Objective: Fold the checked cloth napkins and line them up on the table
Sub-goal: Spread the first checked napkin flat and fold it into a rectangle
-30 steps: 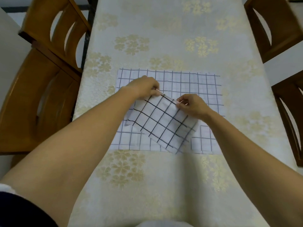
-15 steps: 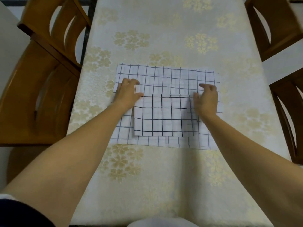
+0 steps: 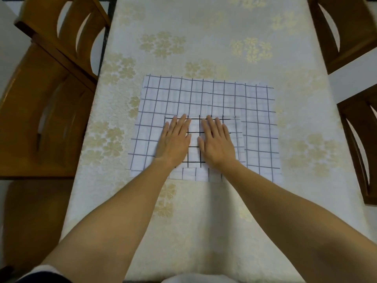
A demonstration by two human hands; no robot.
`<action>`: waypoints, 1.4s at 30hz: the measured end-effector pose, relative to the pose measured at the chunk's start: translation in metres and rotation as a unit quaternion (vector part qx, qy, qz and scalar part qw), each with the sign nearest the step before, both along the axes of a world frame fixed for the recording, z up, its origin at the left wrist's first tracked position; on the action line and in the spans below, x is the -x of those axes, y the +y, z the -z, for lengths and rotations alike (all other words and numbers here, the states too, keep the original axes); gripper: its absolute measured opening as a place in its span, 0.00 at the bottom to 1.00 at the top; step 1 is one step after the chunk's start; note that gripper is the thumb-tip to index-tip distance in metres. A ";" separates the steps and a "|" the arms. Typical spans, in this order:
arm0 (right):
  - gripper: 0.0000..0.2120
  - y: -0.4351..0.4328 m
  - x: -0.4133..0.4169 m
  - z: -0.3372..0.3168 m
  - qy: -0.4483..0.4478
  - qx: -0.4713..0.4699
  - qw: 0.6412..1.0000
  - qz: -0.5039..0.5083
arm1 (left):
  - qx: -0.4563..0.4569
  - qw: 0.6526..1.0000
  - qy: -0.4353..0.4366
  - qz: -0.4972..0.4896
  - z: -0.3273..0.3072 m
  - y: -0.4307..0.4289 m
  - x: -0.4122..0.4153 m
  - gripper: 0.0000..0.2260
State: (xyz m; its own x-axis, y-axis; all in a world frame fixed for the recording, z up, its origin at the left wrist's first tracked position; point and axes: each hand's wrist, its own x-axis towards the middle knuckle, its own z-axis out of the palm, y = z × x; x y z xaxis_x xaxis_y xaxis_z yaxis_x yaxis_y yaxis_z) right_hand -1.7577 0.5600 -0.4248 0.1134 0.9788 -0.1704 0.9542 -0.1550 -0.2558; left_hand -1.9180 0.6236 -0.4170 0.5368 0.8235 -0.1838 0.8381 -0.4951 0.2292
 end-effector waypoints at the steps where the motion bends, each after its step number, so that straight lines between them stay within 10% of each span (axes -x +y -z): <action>1: 0.32 0.000 -0.007 -0.001 -0.007 0.018 1.000 0.001 | -0.004 1.000 0.010 -0.001 0.001 0.001 0.005 0.26; 15: 0.34 0.016 -0.071 -0.014 -0.013 0.027 0.998 0.062 | -0.055 0.991 0.119 -0.016 -0.013 0.012 0.032 0.31; 23: 0.30 0.056 -0.084 -0.043 0.000 0.026 0.992 0.124 | 0.021 0.998 0.027 0.058 -0.012 0.022 -0.003 0.29; 31: 0.16 0.033 -0.098 -0.058 0.327 0.029 0.895 0.302 | -0.004 0.997 0.035 0.070 0.003 0.020 0.002 0.35; 42: 0.15 0.008 -0.055 -0.067 0.181 -0.040 0.947 0.261 | -0.014 0.997 0.036 0.072 0.003 0.022 0.003 0.38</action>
State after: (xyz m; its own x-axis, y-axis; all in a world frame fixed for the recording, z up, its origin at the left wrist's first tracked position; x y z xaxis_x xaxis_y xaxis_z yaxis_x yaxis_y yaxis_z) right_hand -1.7031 0.5683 -0.3574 0.5340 0.8172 -0.2170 0.6012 -0.5474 -0.5822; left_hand -1.9209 0.6458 -0.4198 0.6361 0.7443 -0.2033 0.7715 -0.6169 0.1554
